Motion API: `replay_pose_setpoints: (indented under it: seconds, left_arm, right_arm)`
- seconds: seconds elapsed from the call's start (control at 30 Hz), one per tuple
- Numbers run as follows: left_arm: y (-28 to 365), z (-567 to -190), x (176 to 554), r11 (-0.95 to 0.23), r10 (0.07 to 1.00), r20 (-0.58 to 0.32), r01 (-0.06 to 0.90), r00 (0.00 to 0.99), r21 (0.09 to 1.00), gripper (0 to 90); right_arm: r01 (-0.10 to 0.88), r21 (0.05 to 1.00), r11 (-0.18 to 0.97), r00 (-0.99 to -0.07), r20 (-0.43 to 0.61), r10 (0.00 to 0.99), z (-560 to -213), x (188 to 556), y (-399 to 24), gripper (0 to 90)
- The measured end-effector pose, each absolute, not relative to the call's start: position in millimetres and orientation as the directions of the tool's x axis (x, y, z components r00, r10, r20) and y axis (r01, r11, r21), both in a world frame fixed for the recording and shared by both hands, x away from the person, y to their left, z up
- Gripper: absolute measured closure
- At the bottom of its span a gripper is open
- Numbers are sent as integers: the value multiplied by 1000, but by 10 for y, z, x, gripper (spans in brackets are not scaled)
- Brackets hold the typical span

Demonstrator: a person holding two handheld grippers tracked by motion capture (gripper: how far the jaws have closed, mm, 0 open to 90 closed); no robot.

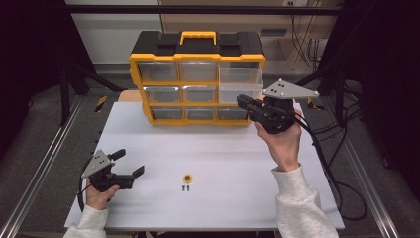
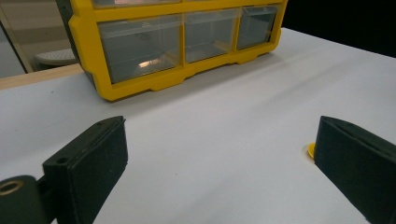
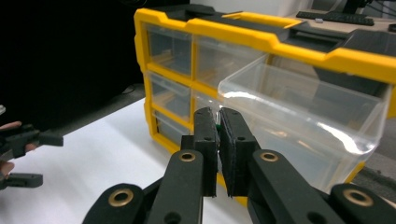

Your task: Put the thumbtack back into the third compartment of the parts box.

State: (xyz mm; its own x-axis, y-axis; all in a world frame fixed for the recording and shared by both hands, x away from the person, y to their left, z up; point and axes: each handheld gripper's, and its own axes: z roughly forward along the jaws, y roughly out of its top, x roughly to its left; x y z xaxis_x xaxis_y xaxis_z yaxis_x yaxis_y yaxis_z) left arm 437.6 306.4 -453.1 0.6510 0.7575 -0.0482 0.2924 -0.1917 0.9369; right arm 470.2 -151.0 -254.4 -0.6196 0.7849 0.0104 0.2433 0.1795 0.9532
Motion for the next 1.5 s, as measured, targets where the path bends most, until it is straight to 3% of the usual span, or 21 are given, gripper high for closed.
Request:
replay_pose_setpoints:
  seconds: [0.6,1.5]
  left_arm:
    - [3067,-4529,4375,-189,757,-50,291,652,938,30]
    - [3078,-4525,4376,-186,757,-52,291,651,938,30]
  right_arm:
    - [245,951,188,-559,-19,829,-2292,5099,-1428,861]
    - [354,910,214,-452,-34,891,-2483,5671,-1546,860]
